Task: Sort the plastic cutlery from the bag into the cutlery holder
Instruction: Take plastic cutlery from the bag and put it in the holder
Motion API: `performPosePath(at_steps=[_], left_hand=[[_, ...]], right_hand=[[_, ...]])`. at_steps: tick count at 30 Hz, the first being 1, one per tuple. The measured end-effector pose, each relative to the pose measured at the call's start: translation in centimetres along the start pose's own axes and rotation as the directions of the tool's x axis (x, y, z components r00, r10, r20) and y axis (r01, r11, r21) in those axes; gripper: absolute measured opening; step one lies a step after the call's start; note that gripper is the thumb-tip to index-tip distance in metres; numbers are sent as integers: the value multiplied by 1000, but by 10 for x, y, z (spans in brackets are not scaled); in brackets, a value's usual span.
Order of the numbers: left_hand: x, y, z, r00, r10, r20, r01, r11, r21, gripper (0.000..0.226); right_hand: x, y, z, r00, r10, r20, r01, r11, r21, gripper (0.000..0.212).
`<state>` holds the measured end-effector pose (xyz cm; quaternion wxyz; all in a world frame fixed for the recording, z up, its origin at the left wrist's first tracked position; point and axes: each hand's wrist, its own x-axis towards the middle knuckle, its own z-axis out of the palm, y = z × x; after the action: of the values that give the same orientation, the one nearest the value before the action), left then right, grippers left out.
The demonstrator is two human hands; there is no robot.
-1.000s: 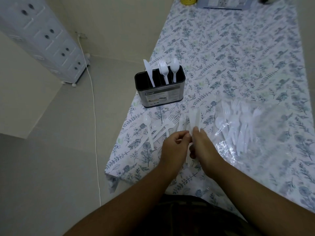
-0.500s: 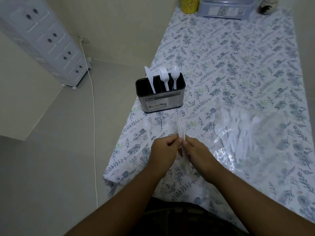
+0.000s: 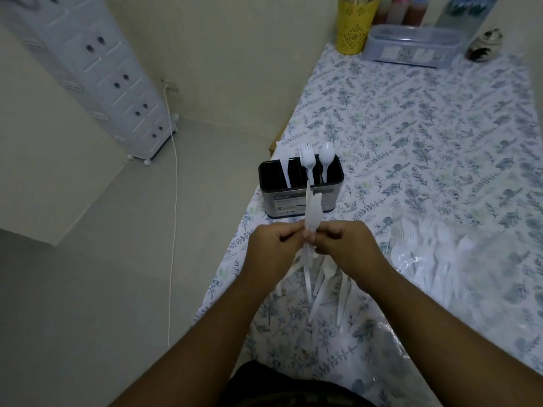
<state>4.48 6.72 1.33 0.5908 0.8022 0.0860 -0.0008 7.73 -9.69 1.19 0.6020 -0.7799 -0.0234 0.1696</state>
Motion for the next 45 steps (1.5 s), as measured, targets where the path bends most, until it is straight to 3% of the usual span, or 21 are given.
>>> performPosePath(at_steps=[3,9,16,18,22,25,28,31,36,41,45], left_hand=[[31,29,-18,986,150,-72,-146,987,67,25],[86,72,-44,947,262,-187,-265,964,8,25],[101,38,-32,949,239,-207,-250,968,-24,25],[100,26,-27,951,235,-203,-231,972,39,25],[101,12,-25,947,270,-176,-196,916,350,18],[101,14,-29,946,292,-140,-192,852,487,11],[93,17,-34,944,300,-135,-179,813,554,11],[71,1,-38,965,227,-133,-116,820,560,11],[12,-56,-22,994,-100,-48,110,826,552,6],[-15,-78,15,991,-113,74,36,751,660,32],[-13,-85,25,983,-170,68,67,681,729,25]], right_hand=[[29,-36,-1,992,-113,-60,112,994,-21,19],[79,-97,1,950,-261,-169,256,965,-50,21],[99,-74,15,950,-207,-232,166,969,-181,9],[100,-60,18,957,-198,-211,126,941,-313,18],[100,-43,19,972,-186,-143,86,850,-520,26],[95,-42,14,960,-236,-149,108,806,-583,26],[83,-44,8,953,-232,-196,96,842,-530,24],[64,-33,1,959,-148,-241,16,879,-476,24],[16,14,6,979,76,-191,-153,888,-433,24],[-19,60,17,968,214,-130,-250,865,-436,41],[-36,70,15,958,266,-107,-286,858,-426,39]])
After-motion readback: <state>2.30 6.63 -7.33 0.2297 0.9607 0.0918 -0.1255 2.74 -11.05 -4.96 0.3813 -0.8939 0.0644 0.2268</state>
